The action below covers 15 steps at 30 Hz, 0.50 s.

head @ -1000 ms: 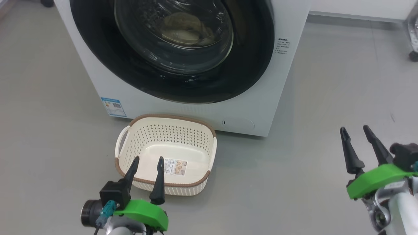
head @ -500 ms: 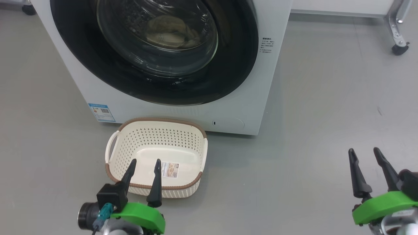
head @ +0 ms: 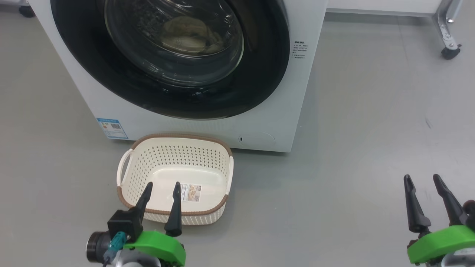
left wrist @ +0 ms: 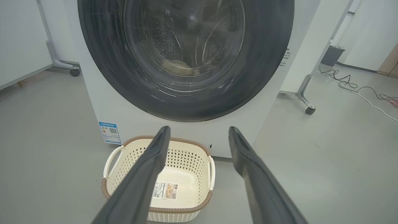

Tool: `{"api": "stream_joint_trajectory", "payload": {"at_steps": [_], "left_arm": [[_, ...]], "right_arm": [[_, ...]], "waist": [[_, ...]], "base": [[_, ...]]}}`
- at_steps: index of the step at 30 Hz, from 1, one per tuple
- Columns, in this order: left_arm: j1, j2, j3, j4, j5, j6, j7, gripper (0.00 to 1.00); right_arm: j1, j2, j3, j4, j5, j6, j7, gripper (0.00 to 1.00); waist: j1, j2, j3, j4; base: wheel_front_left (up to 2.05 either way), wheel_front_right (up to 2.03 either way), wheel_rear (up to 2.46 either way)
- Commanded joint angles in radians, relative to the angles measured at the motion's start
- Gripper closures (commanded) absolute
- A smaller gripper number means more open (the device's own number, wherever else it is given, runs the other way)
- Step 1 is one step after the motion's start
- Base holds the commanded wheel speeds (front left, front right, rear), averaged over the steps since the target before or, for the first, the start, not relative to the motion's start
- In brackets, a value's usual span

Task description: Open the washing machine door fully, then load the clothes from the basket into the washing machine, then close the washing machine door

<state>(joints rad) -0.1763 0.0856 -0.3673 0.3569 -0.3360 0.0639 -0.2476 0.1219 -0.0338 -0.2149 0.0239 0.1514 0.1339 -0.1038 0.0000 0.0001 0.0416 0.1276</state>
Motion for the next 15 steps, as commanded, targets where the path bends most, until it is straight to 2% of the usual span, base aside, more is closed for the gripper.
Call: {"api": "stream_joint_trajectory", "payload": {"at_steps": [1, 15], "left_arm": [[-0.034, 0.023, 0.032, -0.032, -0.005, 0.008, -0.01, 0.0], [-0.035, 0.029, 0.025, -0.027, -0.014, 0.013, -0.011, 0.0]], "right_arm": [[-0.019, -0.017, 0.016, -0.039, 0.008, -0.003, 0.005, 0.0], [-0.018, -0.016, 0.025, -0.027, 0.016, -0.003, 0.007, 0.0]], "waist": [[0.0, -0.0001, 0.0, -0.001], [0.0, -0.0001, -0.005, 0.005]], "base": [[0.0, 0.0, 0.0], [0.0, 0.0, 0.0]]}}
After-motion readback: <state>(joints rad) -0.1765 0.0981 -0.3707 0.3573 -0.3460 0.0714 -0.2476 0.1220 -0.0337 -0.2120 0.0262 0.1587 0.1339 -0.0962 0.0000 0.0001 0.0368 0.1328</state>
